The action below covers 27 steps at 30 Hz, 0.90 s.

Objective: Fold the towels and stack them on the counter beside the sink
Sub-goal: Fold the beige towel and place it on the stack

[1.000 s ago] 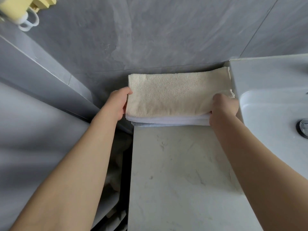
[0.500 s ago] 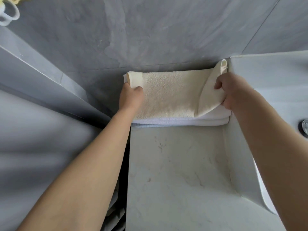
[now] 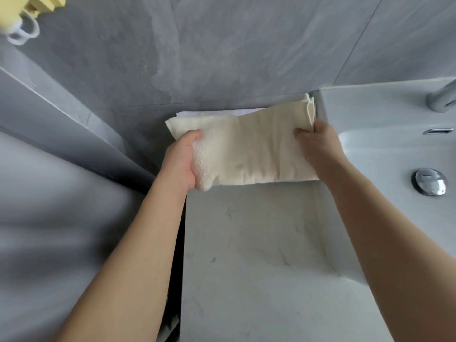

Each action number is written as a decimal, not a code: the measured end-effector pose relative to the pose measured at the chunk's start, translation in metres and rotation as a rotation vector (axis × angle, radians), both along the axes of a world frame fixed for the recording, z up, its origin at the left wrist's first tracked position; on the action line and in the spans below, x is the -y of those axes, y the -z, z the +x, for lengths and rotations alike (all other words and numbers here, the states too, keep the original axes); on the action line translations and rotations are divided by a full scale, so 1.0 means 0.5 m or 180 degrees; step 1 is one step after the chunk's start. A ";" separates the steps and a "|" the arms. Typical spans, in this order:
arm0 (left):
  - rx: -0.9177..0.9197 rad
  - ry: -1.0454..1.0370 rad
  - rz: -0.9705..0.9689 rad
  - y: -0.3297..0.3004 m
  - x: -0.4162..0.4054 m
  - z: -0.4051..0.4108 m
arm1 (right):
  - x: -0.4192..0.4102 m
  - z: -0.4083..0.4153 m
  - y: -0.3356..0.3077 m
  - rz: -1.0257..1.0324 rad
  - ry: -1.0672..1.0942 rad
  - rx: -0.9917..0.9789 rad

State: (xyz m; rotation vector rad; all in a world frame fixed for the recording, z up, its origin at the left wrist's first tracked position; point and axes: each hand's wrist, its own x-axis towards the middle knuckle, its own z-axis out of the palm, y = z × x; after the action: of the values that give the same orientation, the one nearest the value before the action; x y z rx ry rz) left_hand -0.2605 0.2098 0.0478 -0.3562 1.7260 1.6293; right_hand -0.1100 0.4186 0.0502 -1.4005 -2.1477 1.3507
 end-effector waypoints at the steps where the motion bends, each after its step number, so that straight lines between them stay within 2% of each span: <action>1: 0.0002 0.0001 0.0027 -0.009 0.010 0.026 | 0.017 0.023 -0.002 0.0134 -0.0038 0.0058; 13: -0.0566 0.0766 -0.0014 -0.109 0.040 0.316 | 0.157 0.308 -0.103 0.0417 0.0275 0.0239; 20: -0.0342 0.1236 0.0367 -0.158 -0.038 0.466 | 0.109 0.478 -0.135 0.0402 0.0773 0.0166; 27: 0.0020 0.1109 0.0622 -0.162 -0.180 0.683 | -0.010 0.687 -0.117 0.0448 0.0572 0.0147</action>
State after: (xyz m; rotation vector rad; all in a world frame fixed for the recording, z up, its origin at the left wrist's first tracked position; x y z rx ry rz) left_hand 0.0811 0.2997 0.1287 0.0332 1.5086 1.5177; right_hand 0.2337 0.4235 0.1085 -1.5396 -2.0439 1.0909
